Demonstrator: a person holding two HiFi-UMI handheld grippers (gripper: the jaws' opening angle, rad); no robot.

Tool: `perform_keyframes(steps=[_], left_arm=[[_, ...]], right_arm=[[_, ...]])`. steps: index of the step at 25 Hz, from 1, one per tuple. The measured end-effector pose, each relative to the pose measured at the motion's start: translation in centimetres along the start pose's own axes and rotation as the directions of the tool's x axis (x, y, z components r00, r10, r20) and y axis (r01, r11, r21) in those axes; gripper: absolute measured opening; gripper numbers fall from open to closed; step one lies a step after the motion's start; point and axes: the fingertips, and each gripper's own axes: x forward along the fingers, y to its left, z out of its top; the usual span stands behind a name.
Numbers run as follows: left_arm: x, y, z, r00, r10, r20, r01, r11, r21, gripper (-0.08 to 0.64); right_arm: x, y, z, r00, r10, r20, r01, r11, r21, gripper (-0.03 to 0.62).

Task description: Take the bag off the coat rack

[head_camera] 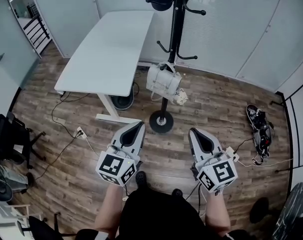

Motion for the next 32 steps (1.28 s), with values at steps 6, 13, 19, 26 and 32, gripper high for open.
perform_keyframes(steps=[6,13,19,26,32], left_arm=[[1.1,5.2,-0.6,0.997,-0.067,-0.029,0.067,0.998,-0.018,0.017],[2.4,8.7,-2.8,0.99,-0.115,-0.079,0.109,0.991,-0.081,0.018],[4.7,8.6,-5.8,0.974,-0.168,-0.153,0.148,0.98,-0.132,0.018],[8.1,9.9,-7.2,0.963,-0.162,-0.216,0.137,0.983,-0.124,0.02],[11.9,12.1,-8.5,0.946,-0.128,-0.297,0.088,0.986,-0.143,0.127]], right_arm=[[4.4,1.6,-0.7,0.996,-0.087,-0.023,0.087,0.996,0.012,0.031],[7.1,2.9,-2.4,0.983,-0.161,-0.088,0.163,0.986,0.019,0.031],[8.1,2.0,-4.3,0.971,-0.188,-0.146,0.195,0.98,0.038,0.032],[11.6,-2.1,-6.1,0.963,-0.205,-0.176,0.224,0.97,0.091,0.035],[15.2,-6.0,-7.6,0.959,-0.19,-0.209,0.219,0.968,0.125,0.114]])
